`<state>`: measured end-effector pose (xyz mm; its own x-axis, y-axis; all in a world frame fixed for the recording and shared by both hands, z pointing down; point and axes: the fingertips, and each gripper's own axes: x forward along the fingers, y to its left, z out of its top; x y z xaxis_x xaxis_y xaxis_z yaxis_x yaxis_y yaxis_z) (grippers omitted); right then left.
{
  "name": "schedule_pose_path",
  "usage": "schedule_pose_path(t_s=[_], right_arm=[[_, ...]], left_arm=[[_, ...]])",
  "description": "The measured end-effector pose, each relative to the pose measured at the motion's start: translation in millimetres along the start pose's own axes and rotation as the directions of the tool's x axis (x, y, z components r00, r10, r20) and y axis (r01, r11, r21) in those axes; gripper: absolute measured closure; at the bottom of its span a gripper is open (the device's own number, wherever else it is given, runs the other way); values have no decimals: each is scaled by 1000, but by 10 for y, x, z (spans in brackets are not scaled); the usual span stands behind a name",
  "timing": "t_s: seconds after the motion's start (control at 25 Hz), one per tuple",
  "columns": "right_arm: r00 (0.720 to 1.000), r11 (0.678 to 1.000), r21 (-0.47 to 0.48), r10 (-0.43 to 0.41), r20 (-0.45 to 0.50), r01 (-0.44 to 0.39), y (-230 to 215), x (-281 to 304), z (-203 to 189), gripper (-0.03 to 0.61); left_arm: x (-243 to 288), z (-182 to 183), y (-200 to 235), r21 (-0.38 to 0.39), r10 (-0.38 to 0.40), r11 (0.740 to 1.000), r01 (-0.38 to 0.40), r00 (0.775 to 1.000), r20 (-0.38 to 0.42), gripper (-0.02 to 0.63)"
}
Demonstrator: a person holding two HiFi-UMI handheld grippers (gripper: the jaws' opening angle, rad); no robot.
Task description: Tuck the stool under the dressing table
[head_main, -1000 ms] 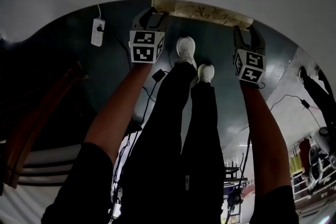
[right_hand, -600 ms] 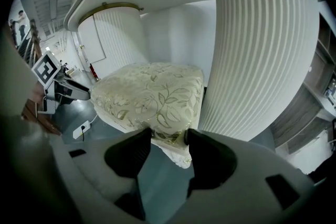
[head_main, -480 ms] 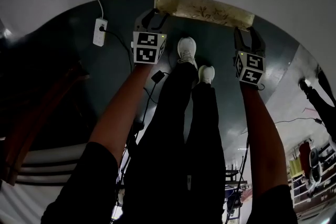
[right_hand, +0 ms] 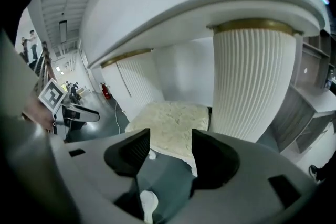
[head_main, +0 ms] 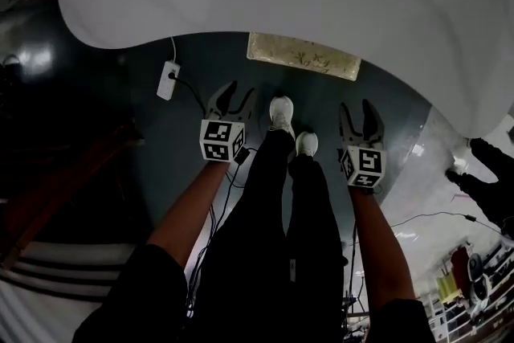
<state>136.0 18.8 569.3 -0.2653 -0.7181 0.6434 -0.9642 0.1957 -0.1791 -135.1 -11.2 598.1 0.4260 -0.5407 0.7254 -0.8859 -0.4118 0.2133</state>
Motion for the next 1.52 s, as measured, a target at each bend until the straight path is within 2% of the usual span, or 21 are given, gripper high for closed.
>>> schedule_pose_path(t_s=[0.12,0.24,0.36,0.44,0.56,0.64,0.76,0.84,0.96,1.08,1.16,1.2,1.24,1.28,1.32,1.4,1.48,1.52], right_arm=[[998,999,24,37,52,-38,248,-485,417,341],[988,996,4,87,125,-88,460,-882,977,341],[974,993,27,104,200,-111,651,-1322,1525,341],[966,993,45,100,238,-114,760,-1694,1849,341],[949,994,43,81,305,-99,843,-2161,2381,341],[933,995,48,66,353,-89,869,-2428,2717,341],[903,992,79,54,425,-97,857,-2801,3178,341],[882,986,111,58,467,-124,891,-3066,3461,341],[850,986,88,74,521,-139,1008,-3304,3868,341],[855,985,107,59,515,-133,1045,-3437,4027,342],[848,986,91,73,524,-141,1102,-3534,4096,343],[834,986,67,92,544,-152,1156,-3592,4154,365],[816,985,40,114,567,-165,1213,-3650,4220,430],[802,985,15,134,582,-175,1259,-3700,4270,496],[795,983,-2,149,588,-183,1291,-3740,4299,516],[792,980,-18,169,587,-196,1338,-3792,4315,534],[807,984,-32,160,568,-173,1344,-3803,4271,540],[814,986,-36,153,560,-160,1340,-3806,4245,541]], left_arm=[[-505,294,-390,-15,-43,999,43,999,30,413],[-880,784,-723,-27,-73,997,76,991,108,413],[-1301,1355,-1032,1,-109,994,111,975,193,413],[-1649,1682,-1296,49,-144,990,136,961,237,413],[-2132,2206,-1613,142,-186,979,148,933,310,411],[-2435,2487,-1725,165,-184,977,133,917,353,411],[-2894,2899,-1863,154,-161,983,100,876,455,413],[-3184,3087,-1996,126,-163,985,114,847,506,413],[-3489,3421,-2128,127,-184,983,135,806,563,413],[-3657,3643,-2246,132,-202,979,153,779,594,413],[-3740,3728,-2322,138,-218,976,169,776,592,437],[-3782,3755,-2355,145,-229,973,177,776,588,489],[-3824,3771,-2382,156,-241,970,185,772,588,536],[-3864,3778,-2401,165,-249,968,188,768,589,556],[-3898,3778,-2412,170,-249,968,183,769,589,574],[-3935,3761,-2414,171,-228,973,157,782,580,595],[-3978,3752,-2406,180,-204,976,121,795,572,598],[-4004,3751,-2412,185,-201,976,113,793,574,598]])
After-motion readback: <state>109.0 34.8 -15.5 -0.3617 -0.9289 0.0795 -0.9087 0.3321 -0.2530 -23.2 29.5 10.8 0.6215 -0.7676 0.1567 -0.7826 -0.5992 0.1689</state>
